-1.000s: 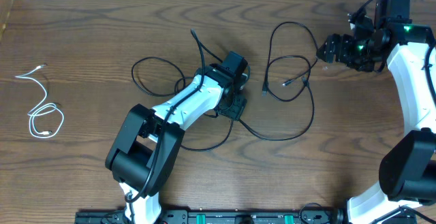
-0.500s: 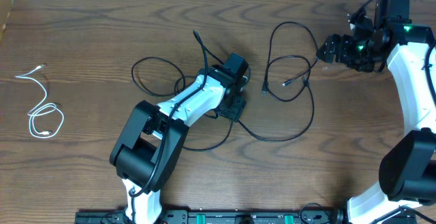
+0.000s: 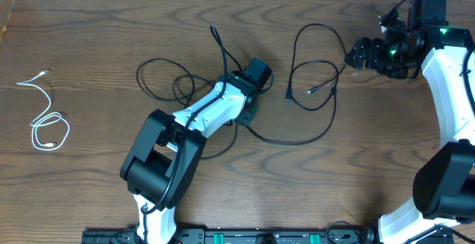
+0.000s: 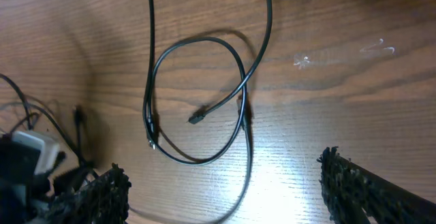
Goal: Untangle cables
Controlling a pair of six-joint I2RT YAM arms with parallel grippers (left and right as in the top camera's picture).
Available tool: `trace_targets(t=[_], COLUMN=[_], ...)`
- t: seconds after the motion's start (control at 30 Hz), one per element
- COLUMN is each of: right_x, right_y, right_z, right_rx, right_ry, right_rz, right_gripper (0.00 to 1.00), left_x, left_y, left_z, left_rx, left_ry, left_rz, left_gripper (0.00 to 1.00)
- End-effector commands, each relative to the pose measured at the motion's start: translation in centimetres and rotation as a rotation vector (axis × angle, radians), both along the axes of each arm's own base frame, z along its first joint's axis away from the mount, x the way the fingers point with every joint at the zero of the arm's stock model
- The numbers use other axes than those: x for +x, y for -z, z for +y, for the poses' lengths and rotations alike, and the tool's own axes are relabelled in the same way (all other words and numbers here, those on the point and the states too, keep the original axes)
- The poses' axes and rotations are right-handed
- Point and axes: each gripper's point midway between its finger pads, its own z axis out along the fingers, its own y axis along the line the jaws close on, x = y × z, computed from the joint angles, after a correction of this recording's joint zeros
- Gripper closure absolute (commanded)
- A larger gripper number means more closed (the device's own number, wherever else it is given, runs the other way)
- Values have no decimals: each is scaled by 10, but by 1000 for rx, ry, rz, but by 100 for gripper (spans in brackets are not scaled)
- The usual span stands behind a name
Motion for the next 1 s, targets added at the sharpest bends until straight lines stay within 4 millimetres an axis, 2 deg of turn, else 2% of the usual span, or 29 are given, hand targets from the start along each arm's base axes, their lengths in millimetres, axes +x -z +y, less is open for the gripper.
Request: trace_targets(t=[0.0, 0.2, 0.27, 0.3, 0.4, 0.5, 0.6, 0.73, 0.97], right_x=[-5, -11, -12, -12, -11, -10, -10, -8, -7], right_y=[0, 1, 2, 3, 6, 6, 6, 5, 5], right_z=[8, 28, 37, 38, 37, 42, 44, 44, 44], right_rx=[22, 36, 26, 12, -36, -38, -38, -38, -39], right_ry=[-29, -77, -98, -95, -38, -35, -40, -40, -44], right_rz=[9, 28, 29, 32, 50, 51, 49, 39, 33], right_gripper=[12, 12, 12, 13, 12, 12, 12, 13, 11], left_x=[9, 23, 26, 26, 25, 23, 26, 38, 48], left_y=[8, 7, 7, 8, 11, 13, 2, -45, -164], left_z=[45, 74, 86, 90, 90, 80, 74, 68, 64], left_rx=[166, 141, 137, 131, 86, 20, -20, -81, -247], left_ry=[-88, -236, -284, -300, -316, -312, -309, -307, -296], left_rz=[-44, -69, -72, -68, -40, -12, -26, -117, -403], left_gripper=[50, 59, 67, 75, 92, 92, 92, 92, 92])
